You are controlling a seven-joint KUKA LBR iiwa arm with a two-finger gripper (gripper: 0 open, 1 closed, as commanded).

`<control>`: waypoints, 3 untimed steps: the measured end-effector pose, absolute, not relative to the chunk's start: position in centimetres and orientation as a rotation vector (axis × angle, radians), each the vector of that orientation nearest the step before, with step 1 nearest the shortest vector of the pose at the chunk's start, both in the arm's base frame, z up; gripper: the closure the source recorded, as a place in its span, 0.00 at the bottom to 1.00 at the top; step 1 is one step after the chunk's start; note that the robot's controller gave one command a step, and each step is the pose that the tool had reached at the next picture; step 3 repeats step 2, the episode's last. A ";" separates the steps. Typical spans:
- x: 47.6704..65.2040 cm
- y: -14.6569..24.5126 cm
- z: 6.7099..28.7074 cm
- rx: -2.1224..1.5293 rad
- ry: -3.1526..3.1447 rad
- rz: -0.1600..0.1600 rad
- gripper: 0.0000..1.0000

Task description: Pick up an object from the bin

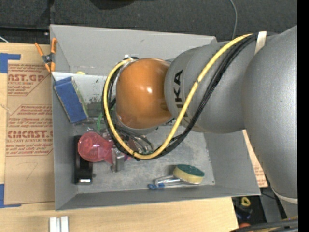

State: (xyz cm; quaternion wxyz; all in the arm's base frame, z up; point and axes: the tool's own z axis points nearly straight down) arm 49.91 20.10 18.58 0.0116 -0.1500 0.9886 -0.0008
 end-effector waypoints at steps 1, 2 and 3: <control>49.9 20.1 18.6 -0.468 3.083 -0.003 1.00; 49.4 20.0 28.3 -0.472 3.085 -0.004 1.00; 49.4 20.0 28.3 -0.472 3.085 -0.004 1.00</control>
Offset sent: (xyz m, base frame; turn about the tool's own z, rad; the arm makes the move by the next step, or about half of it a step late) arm -0.0096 -0.0036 0.1975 -0.0042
